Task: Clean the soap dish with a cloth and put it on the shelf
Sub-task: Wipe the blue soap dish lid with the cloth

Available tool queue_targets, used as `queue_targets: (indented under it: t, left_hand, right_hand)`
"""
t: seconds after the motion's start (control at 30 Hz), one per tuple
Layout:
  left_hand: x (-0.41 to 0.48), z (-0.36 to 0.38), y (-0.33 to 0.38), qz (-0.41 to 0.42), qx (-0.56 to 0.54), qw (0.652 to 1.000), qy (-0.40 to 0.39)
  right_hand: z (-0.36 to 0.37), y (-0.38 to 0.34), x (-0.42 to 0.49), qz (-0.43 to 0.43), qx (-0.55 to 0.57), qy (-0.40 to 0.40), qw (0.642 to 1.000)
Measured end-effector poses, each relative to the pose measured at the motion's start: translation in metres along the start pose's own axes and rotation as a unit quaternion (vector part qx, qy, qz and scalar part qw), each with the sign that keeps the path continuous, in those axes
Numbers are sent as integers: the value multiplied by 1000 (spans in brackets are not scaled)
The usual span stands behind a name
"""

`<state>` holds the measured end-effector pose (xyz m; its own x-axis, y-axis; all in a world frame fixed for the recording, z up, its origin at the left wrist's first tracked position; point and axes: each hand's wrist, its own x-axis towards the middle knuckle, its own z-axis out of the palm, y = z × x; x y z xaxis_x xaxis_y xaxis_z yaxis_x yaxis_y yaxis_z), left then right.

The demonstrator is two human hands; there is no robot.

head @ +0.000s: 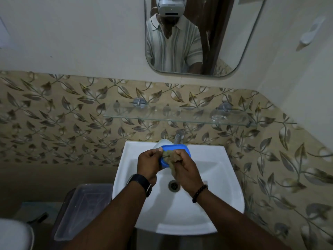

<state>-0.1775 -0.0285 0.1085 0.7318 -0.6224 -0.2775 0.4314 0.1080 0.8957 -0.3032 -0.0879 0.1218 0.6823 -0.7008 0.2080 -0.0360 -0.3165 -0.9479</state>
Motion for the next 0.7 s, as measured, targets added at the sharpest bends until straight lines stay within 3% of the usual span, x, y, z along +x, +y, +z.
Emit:
queue_targets:
  t: [0.1,0.2,0.27,0.3,0.33,0.37,0.4,0.43,0.5,0.57,0.63,0.7]
  left_hand:
    - [4,-3,6,-29,-33,999,18]
    - [3,-7,13,-59,-79,995,23]
    - [1,-6,17,-73,-101,992,20]
    - [1,-4,19,-81,-108,991,19]
    - [0,-2,20,-89,-109,990,16]
    - [-1,0,22,-98,-106,989,13]
    - [-1,2,23,-109,-101,989,11]
    - [-2,2,24,-122,-97,988,8]
    - [-3,2,26,-146,-91,985,-3]
    - [-5,1,27,-165,-90,982,-13]
    - [-6,-2,29,-176,-98,979,-14]
    - [-6,-8,32,-189,-113,975,-13]
  right_hand:
    - [-14,-5,14,93,227,113,963]
    - [-27,-4,24,83,311,220,921]
    - [-32,-2,20,-18,193,189,963]
    - [-32,0,15,-96,85,131,983]
    - [-31,6,11,-182,-48,64,980]
    - [-31,12,9,-271,-196,3,942]
    - [-31,21,10,-338,-323,-40,883]
    - [-32,27,12,-372,-400,-55,836]
    - [-38,26,17,-394,-442,-39,805]
    - [-48,21,23,-393,-441,-14,807]
    - [-53,19,27,-364,-410,0,836]
    - [-56,17,26,-305,-331,1,893]
